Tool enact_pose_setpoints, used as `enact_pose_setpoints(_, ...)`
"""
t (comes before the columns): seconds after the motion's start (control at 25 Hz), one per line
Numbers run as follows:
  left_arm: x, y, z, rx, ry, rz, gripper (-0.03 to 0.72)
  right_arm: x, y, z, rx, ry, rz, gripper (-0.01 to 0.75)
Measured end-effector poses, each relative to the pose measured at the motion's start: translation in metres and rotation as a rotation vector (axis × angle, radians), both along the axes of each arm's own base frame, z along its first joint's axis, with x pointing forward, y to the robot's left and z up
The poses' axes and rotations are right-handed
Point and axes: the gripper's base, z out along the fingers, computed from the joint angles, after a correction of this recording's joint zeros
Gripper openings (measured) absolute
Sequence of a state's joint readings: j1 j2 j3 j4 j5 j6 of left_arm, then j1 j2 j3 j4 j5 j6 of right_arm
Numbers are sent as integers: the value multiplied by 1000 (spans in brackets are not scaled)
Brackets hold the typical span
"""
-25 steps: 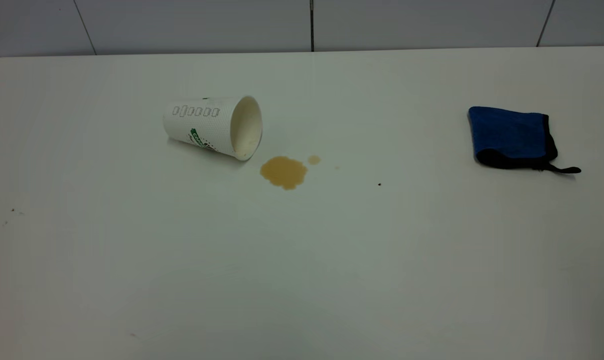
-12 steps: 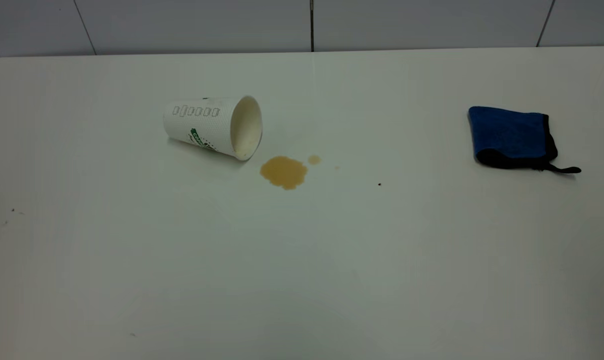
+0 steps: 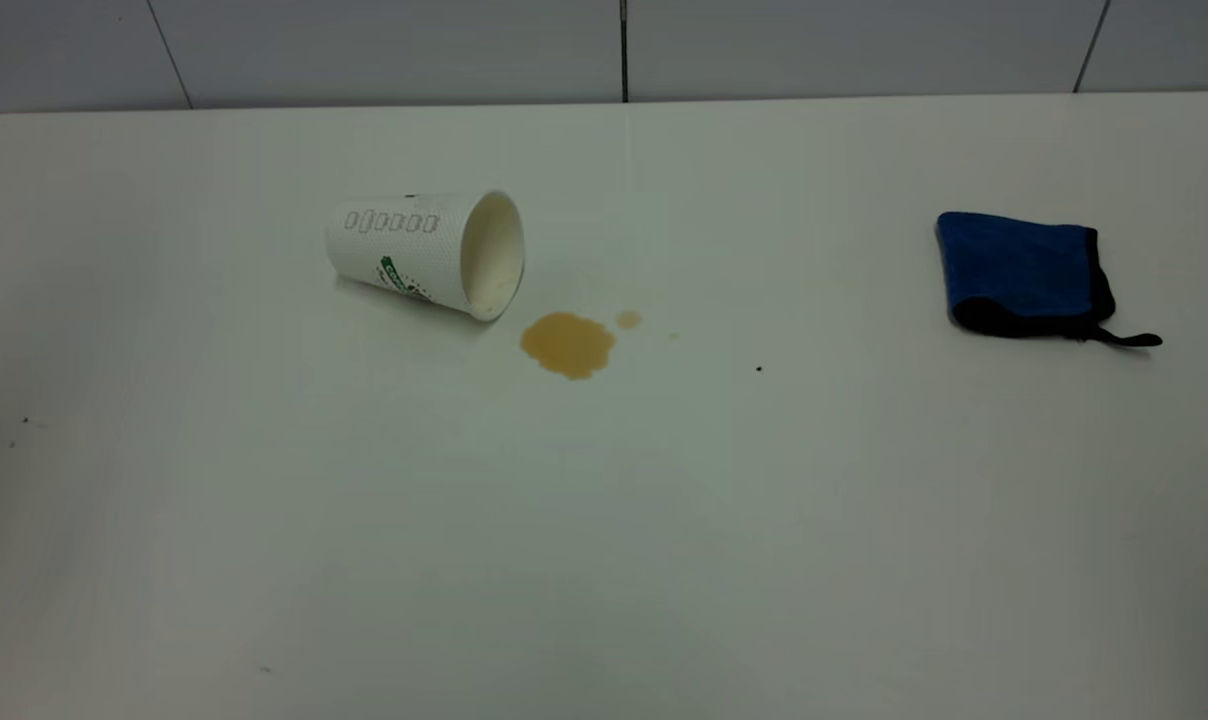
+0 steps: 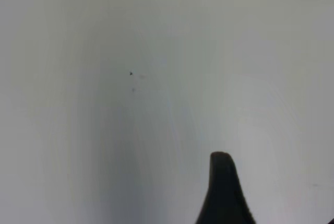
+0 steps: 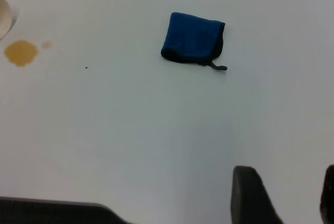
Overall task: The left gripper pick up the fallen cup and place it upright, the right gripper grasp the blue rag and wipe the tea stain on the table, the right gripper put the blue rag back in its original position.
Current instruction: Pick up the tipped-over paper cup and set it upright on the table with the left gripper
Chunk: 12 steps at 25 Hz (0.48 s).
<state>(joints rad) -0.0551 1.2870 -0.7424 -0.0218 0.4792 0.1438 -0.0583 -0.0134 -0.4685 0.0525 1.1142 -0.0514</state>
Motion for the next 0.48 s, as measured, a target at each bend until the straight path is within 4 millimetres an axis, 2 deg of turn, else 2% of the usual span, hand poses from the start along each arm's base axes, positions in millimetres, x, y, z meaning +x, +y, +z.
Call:
enact_pose_setpoints(0.2,61,-40,-28,8,49,-121,564,0,0,0,0,0,0,364)
enact_pose_setpoints(0.48,125,-125,-69,60,85,-299,564,0,0,0,0,0,0,364)
